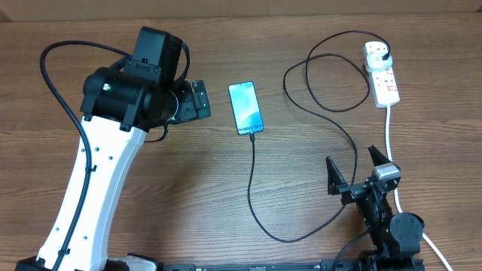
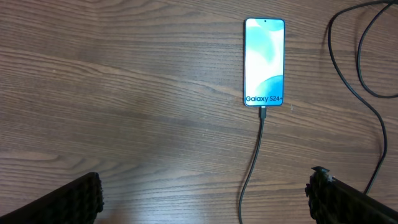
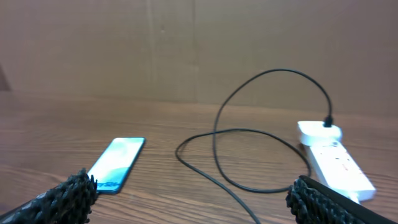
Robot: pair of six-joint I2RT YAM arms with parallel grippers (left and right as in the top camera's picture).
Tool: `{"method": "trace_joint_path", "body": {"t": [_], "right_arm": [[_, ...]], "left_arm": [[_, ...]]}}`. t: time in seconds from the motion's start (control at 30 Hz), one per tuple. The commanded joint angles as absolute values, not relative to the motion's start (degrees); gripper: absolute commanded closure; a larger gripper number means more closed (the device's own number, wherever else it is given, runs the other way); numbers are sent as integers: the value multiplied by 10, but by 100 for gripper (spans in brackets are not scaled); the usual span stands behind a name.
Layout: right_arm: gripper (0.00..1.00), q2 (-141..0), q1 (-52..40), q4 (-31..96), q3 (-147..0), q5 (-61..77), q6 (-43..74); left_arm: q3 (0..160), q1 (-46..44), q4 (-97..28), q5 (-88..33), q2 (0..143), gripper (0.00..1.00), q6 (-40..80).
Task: Plug charger to phone and switch on socket
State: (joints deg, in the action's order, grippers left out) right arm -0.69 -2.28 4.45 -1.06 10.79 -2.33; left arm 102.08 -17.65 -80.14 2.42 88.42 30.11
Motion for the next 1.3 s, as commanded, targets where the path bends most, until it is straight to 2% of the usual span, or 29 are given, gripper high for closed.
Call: {"method": "trace_joint_path", "body": {"t": [0.0,1.27], "right_arm": [[0,-2,-25,46,-5,67,-30],[0,-2,-26,46,-5,41,-31]], "left_arm": [[1020,-180,-801,31,886,1,311],[1020,-180,-801,31,886,0,311]]}}
